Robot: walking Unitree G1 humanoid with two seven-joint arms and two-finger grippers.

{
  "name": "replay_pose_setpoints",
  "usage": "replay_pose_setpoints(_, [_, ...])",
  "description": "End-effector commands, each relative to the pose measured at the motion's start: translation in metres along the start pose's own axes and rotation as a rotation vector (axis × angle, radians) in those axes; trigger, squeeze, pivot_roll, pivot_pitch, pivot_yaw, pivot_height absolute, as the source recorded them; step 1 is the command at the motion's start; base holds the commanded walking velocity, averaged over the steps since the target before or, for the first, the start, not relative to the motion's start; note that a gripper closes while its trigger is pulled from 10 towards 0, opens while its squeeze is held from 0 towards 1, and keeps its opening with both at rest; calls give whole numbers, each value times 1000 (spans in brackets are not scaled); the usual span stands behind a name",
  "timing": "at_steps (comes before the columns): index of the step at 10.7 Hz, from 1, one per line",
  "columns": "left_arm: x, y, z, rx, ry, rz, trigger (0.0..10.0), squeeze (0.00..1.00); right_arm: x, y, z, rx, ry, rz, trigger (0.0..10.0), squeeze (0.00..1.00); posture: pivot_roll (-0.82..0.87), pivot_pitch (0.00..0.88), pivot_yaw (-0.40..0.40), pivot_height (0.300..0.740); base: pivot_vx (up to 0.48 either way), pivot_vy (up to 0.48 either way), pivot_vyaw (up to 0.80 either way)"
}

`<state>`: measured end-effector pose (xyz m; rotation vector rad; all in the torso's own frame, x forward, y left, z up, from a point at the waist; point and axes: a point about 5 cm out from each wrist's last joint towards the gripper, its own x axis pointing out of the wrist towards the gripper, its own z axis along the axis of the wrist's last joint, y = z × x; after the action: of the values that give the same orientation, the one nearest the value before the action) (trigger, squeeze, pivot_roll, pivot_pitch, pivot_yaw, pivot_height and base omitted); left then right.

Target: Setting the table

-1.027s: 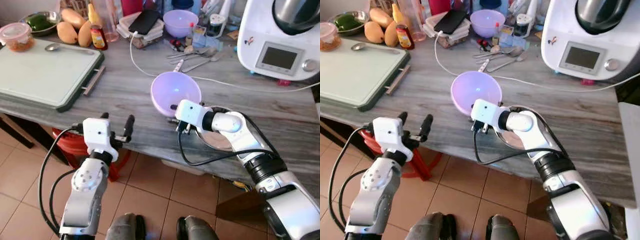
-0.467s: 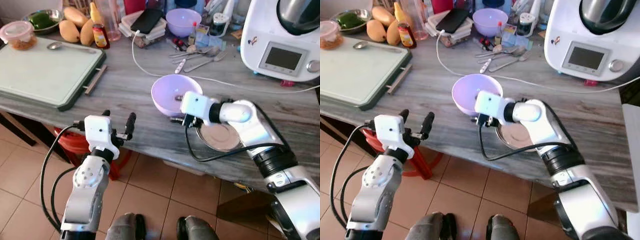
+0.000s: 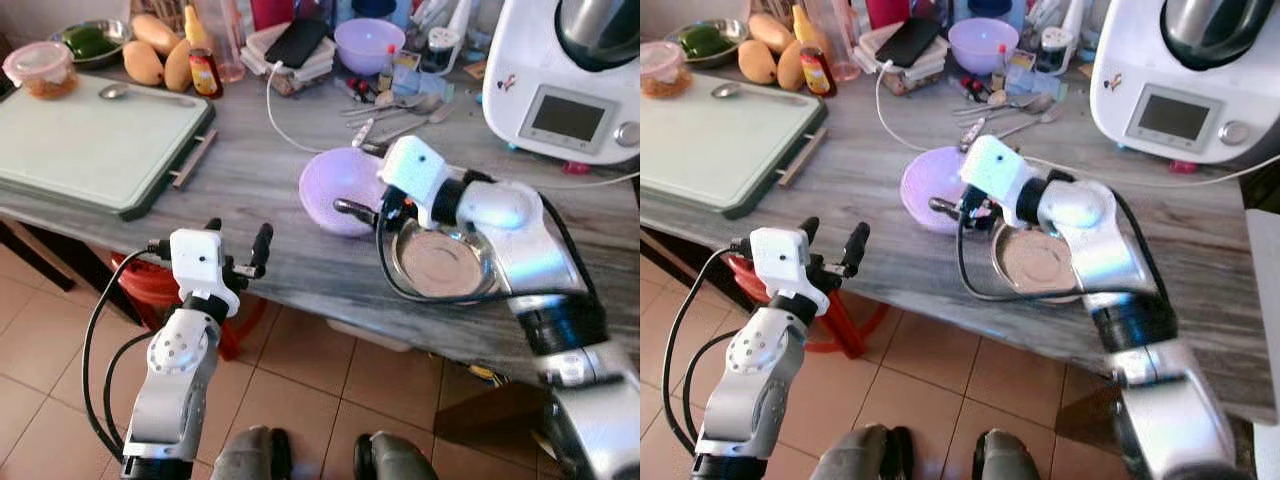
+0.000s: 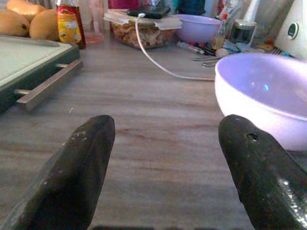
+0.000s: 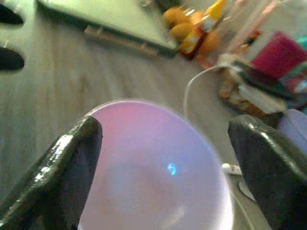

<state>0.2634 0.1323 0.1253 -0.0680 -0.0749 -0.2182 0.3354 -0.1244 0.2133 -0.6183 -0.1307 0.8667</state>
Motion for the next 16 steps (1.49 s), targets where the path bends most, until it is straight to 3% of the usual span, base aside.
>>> replay_pose_setpoints(1, [-1,0,-2,-4,8,-7,10000,0,-6,-3,5,21,-32,-69,10000,1000,-44,89,32,740,0,0,0])
replay_pose_setpoints(3, [-1,0,-3,-7,9,-9,10000,0,-24,-3,4,109,-60,-357,10000,1000,-49,92,33,740,0,0,0])
replay_pose_setpoints(4, [-3,0,-4,-9,13,-9,10000,0,-38,0,-10,132,-1,-543,10000,1000,-55,98,29,740,0,0,0])
replay_pose_setpoints(6, [-4,0,-4,-11,18,-11,10000,0,-51,9,-25,258,67,-724,10000,1000,-58,110,35,740,0,0,0])
replay_pose_setpoints(11, [-14,7,-7,2,47,6,10000,0,-48,41,-60,583,307,-725,10000,1000,-45,137,28,740,0,0,0])
replay_pose_setpoints(16, [-11,1,-6,-13,44,-5,10000,0,-48,56,-65,693,392,-670,10000,1000,-52,142,27,740,0,0,0])
